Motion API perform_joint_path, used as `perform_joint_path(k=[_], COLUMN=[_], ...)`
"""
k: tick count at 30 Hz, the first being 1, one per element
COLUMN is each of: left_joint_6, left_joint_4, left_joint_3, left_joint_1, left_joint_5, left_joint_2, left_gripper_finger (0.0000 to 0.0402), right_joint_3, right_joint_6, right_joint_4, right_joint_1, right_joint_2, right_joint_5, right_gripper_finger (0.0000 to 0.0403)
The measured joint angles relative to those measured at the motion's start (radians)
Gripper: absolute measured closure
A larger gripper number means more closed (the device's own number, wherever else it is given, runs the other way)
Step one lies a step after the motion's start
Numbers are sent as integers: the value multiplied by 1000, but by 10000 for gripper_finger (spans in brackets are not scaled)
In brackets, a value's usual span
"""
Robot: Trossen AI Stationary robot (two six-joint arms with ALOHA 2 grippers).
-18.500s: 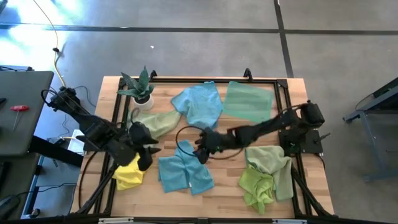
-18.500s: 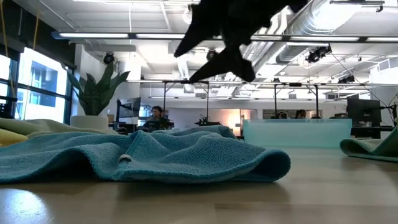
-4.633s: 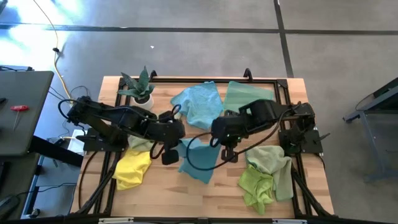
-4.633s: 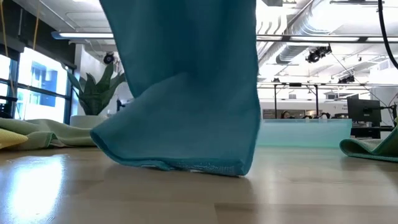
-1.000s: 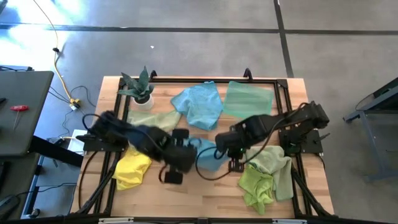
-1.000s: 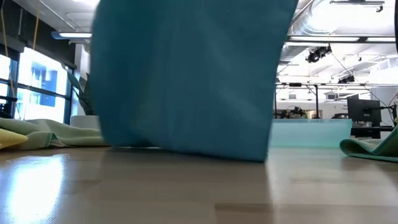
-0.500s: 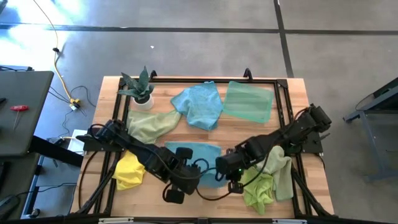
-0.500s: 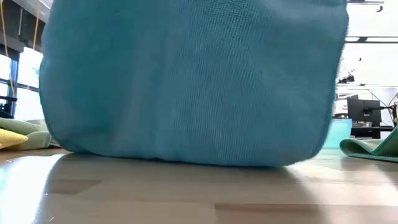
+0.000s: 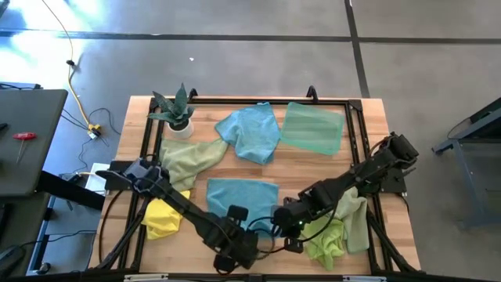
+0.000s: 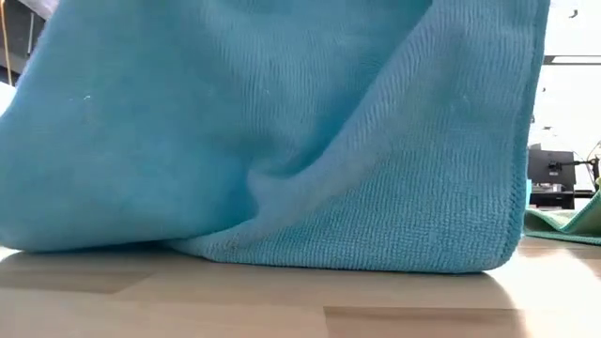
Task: Fold microfiber towels
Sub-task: Fold the bottom blue microfiber cloth
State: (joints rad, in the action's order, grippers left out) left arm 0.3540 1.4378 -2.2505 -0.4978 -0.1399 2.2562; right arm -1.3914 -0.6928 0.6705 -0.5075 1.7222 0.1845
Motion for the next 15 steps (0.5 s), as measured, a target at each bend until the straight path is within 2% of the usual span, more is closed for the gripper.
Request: perform_joint_path(k=[4, 10, 15], left_joint_6=[45, 136, 153], left_joint_4=[-45, -192, -283], left_joint_3=[12, 125, 176], left_joint_1=[-45, -80, -109], left_joint_5=[10, 72, 115], left_joint_2=[5, -1, -14], left_gripper_finger=[401, 401, 401], right_joint_3=[0, 0, 0], right_joint_6=[-30, -83, -144], right_joint_4=[-23, -149, -205], right_joint_1=[-24, -55, -77], right_joint_2=[14, 114, 162], right_joint_5=[-69, -68, -69], right_gripper_finger=[403, 403, 403])
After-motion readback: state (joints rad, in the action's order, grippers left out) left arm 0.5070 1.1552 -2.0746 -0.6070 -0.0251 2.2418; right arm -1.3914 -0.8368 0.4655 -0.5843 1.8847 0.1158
